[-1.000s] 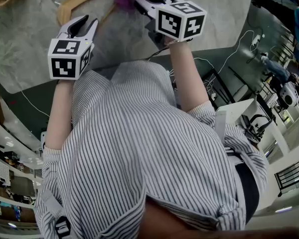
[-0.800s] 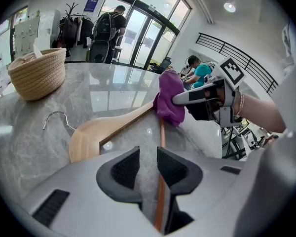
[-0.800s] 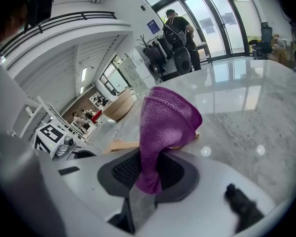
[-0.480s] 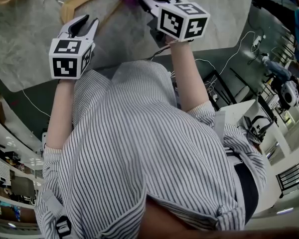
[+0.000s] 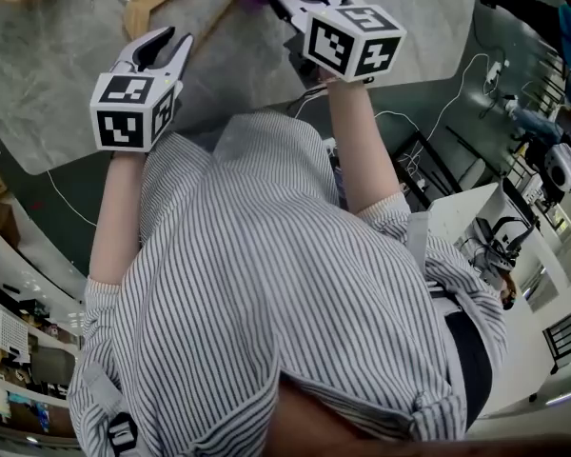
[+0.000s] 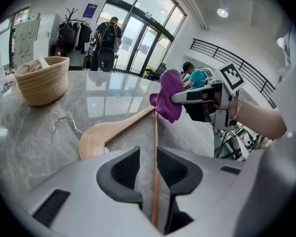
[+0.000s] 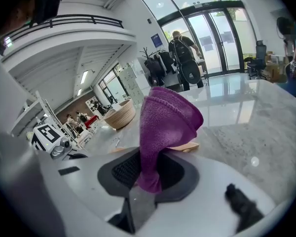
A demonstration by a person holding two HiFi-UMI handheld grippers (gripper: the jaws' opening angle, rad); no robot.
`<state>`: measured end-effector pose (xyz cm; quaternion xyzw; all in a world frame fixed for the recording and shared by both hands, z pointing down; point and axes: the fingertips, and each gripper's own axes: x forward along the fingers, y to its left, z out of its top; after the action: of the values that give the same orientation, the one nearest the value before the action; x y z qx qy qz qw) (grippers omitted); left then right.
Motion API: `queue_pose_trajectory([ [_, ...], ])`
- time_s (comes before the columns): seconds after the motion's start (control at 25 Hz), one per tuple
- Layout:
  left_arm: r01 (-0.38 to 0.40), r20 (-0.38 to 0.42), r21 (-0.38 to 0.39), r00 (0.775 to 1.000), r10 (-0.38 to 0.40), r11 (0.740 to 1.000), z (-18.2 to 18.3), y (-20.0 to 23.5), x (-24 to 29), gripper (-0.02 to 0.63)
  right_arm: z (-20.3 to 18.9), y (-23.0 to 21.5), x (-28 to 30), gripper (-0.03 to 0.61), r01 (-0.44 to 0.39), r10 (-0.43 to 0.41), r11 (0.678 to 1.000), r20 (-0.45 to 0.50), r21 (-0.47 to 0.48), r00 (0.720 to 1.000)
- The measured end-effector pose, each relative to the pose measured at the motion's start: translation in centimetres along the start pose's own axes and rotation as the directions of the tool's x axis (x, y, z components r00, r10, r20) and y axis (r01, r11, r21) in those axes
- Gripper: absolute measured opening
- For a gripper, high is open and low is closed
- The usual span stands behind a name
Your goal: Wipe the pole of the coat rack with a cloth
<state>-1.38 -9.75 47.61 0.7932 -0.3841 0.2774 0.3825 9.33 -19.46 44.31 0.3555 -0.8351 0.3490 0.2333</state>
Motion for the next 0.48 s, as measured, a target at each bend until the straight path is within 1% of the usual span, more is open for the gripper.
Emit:
queue_pose_trajectory([
  [0.12,0.034,0.027,0.026,0.999,-0.035,0.999,0.1,-0.6,-0.7,0.1,-0.2,1.2,-1.0,0.083,0.006,-0.005,1.0,0.029,-0.014,1.0],
  [0.24,0.037,0.049,0.071,0.998,-0.041,0.997,-0.3,-1.2,-2.0,0.084,-1.0,3.0,-2.0,0.083,0.011,-0.009,0.999,0.043,-0.047,0.999],
  [0.36,0.073,0.081,0.084,0.994,-0.08,0.994,-0.6,-2.1,-3.3,0.074,-1.9,4.9,-3.0,0.083,0.019,-0.014,0.997,0.059,-0.079,0.998],
  [0.48,0.076,0.102,0.121,0.991,-0.088,0.99,-1.0,-3.0,-4.5,0.058,-2.7,6.8,-4.2,0.083,0.028,-0.02,0.994,0.073,-0.106,0.997],
])
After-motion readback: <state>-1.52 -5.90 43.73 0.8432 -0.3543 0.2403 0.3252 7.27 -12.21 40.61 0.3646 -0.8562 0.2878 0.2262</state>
